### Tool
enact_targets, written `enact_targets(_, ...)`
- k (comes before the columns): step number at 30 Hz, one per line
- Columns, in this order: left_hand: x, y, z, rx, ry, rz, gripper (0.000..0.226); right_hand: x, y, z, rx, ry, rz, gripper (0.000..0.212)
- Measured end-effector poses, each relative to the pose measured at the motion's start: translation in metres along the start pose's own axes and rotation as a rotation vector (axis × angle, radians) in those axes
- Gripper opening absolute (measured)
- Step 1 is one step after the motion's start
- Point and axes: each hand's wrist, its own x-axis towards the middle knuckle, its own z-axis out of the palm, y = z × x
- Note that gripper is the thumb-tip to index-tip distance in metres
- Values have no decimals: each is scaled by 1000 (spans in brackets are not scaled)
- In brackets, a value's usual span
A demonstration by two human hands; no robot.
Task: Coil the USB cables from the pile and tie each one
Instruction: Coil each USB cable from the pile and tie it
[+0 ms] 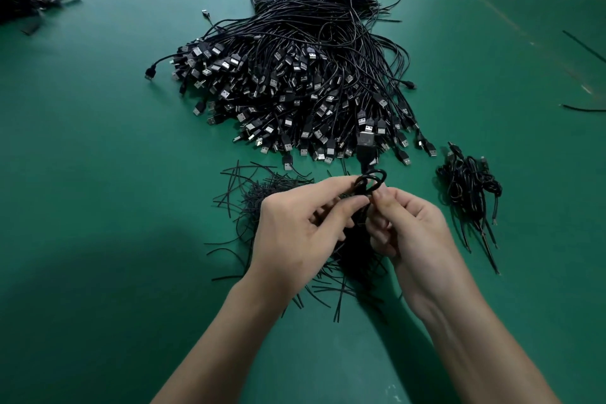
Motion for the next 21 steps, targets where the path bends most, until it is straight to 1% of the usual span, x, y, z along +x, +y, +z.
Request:
enact_targets(2, -1, 1, 0, -62, -30, -9, 16, -3, -5, 1, -13, 32, -20, 25)
enact_targets(3, -2, 1, -1, -96, -54, -23, 20, -4, -7, 1, -29, 49, -42, 26)
enact_targets(5, -3, 4, 0, -199, -84, -96, 44, -7, -13, 3, -65, 80, -114, 27)
enact_targets(7, -3, 8, 0, -364, -76, -207, 64, -10, -18, 5, -100, 104, -203, 25)
enact_targets(8, -2, 10, 1, -428, -57, -246, 68, -11, -20, 5, -133, 113, -238, 24)
enact_targets(9, -1, 12, 2, -445, -39, -267, 63, -11, -21, 6, -176, 122, -259, 24)
enact_targets(10, 2, 15, 2, -434, -23, -272, 49, -11, -21, 6, -207, 129, -264, 24)
enact_targets(12, 4, 16, 3, -423, 12, -256, 14, -12, -20, 7, -213, 138, -241, 25)
enact_targets(13, 5, 16, 3, -422, 19, -237, 16, -11, -19, 8, -202, 142, -223, 26)
enact_targets(15, 3, 14, 2, -373, 37, -203, 42, -11, -17, 9, -166, 141, -172, 31)
enact_targets(17, 2, 12, 2, -229, 75, -160, 58, -11, -15, 9, -105, 121, -114, 35)
enact_targets(18, 2, 11, 2, -129, 85, -114, 58, -10, -14, 8, -73, 108, -86, 35)
enact_targets(21, 1, 8, 2, 100, 74, 177, 35, -9, -12, 8, 31, 98, 8, 28)
